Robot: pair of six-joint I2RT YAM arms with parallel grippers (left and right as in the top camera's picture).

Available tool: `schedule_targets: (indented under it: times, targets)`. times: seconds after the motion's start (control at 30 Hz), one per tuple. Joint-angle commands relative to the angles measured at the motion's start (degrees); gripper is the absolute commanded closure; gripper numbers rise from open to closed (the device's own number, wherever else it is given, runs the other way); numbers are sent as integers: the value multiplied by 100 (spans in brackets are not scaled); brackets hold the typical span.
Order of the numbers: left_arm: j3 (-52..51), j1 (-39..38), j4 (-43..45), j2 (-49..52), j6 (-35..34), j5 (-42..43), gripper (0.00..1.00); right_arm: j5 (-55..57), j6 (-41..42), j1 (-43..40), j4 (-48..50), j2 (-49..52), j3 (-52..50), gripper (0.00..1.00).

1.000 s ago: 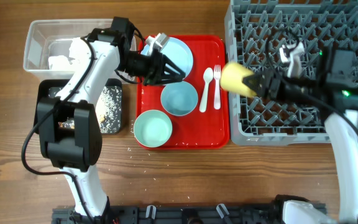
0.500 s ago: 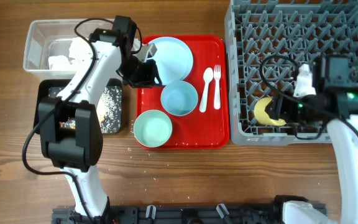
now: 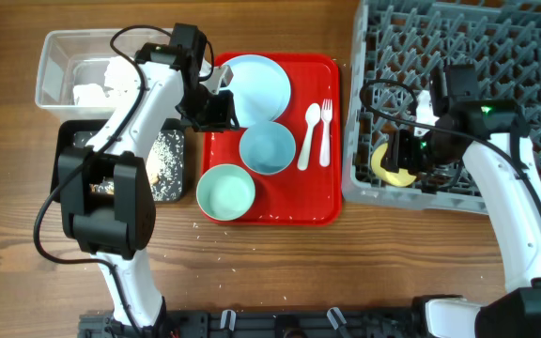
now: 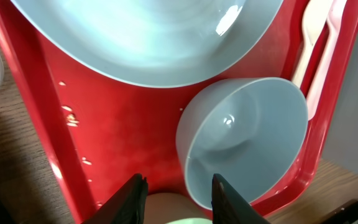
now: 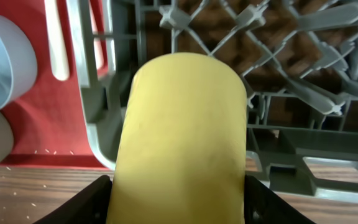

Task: Sort waste into correct bins and load items into the dishwasher rack
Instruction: 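Carry the yellow cup into the dish rack and release it with the right gripper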

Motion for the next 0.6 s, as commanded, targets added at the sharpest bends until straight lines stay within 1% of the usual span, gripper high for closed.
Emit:
schedule_targets:
  times: [0.0, 0.17, 0.3, 0.57]
  targets:
    - [-26, -26, 15, -138, -57, -52, 65, -35, -11, 13, 374, 363, -192, 42]
    - [-26, -26, 15, -138, -79, -52, 65, -35, -37, 13, 540, 361, -184, 47]
    - [-26, -26, 15, -138, -101, -52, 65, -37, -44, 13, 542, 350, -22, 48]
    - [-26, -26, 20, -138, -186, -52, 65, -44, -144, 13, 356, 352, 874, 53]
